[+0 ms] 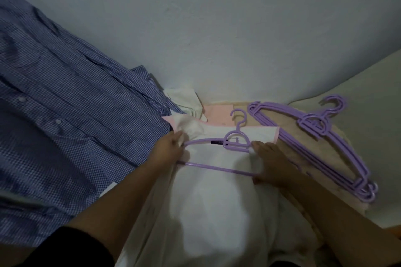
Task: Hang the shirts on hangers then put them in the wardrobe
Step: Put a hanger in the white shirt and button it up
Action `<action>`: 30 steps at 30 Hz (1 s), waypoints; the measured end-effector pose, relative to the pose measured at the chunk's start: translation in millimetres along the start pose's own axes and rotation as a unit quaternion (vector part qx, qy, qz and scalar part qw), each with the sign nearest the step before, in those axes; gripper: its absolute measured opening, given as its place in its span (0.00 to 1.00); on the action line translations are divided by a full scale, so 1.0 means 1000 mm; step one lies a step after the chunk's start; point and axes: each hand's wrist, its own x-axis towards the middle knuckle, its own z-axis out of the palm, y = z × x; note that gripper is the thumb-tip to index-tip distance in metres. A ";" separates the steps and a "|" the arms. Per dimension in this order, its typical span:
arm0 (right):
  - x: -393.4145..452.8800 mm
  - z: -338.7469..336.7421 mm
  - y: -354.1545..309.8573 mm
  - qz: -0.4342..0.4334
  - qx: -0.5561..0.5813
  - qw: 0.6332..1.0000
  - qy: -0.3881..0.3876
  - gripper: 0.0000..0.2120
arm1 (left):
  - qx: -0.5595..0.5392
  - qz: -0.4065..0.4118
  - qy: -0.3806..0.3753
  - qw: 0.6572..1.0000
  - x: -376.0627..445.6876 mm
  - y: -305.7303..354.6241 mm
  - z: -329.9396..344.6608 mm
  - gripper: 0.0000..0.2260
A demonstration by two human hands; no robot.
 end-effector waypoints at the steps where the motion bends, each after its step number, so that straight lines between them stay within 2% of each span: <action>1: 0.001 -0.001 -0.004 0.000 0.003 1.000 0.002 0.51 | -0.031 0.004 0.003 1.000 -0.003 0.006 -0.002 0.22; 6: 0.003 -0.002 -0.018 0.002 0.001 1.000 0.002 0.49 | -0.145 0.019 -0.012 0.989 -0.009 0.042 -0.013 0.27; 9: 0.006 -0.005 -0.027 0.009 0.033 0.999 0.023 0.52 | -0.300 -0.018 -0.050 0.952 -0.009 0.055 -0.013 0.29; 11: 0.008 -0.009 -0.034 0.014 0.070 0.996 0.053 0.51 | -0.348 -0.034 -0.066 0.934 -0.008 0.054 -0.006 0.32; 14: 0.014 -0.008 -0.041 -0.002 0.073 0.993 0.096 0.50 | -0.283 -0.057 -0.082 0.954 -0.013 0.038 0.008 0.32; 16: 0.020 -0.003 -0.047 -0.013 0.046 0.994 0.093 0.51 | -0.234 -0.082 -0.095 0.964 -0.014 0.024 0.015 0.38; 17: 0.023 0.000 -0.051 -0.011 0.038 0.996 0.080 0.51 | -0.184 -0.073 -0.098 0.975 -0.013 0.019 0.018 0.38; 19: 0.032 0.008 -0.056 -0.006 0.036 0.998 0.050 0.52 | -0.044 -0.022 -0.067 0.997 -0.014 0.016 0.023 0.27; 20: 0.037 0.011 -0.057 -0.008 0.037 0.999 0.037 0.53 | 0.036 -0.005 -0.030 0.999 -0.011 0.014 0.026 0.27; 23: 0.047 0.018 -0.053 -0.019 0.034 0.999 0.011 0.55 | 0.171 0.008 0.076 0.982 -0.006 0.008 0.032 0.35; 27: 0.051 0.018 -0.040 -0.045 0.041 0.998 0.010 0.52 | 0.252 0.086 0.114 0.957 0.001 0.003 0.036 0.35; 30: 0.051 0.019 -0.031 -0.044 0.050 0.998 0.013 0.53 | 0.279 0.086 0.136 0.947 0.007 -0.001 0.034 0.35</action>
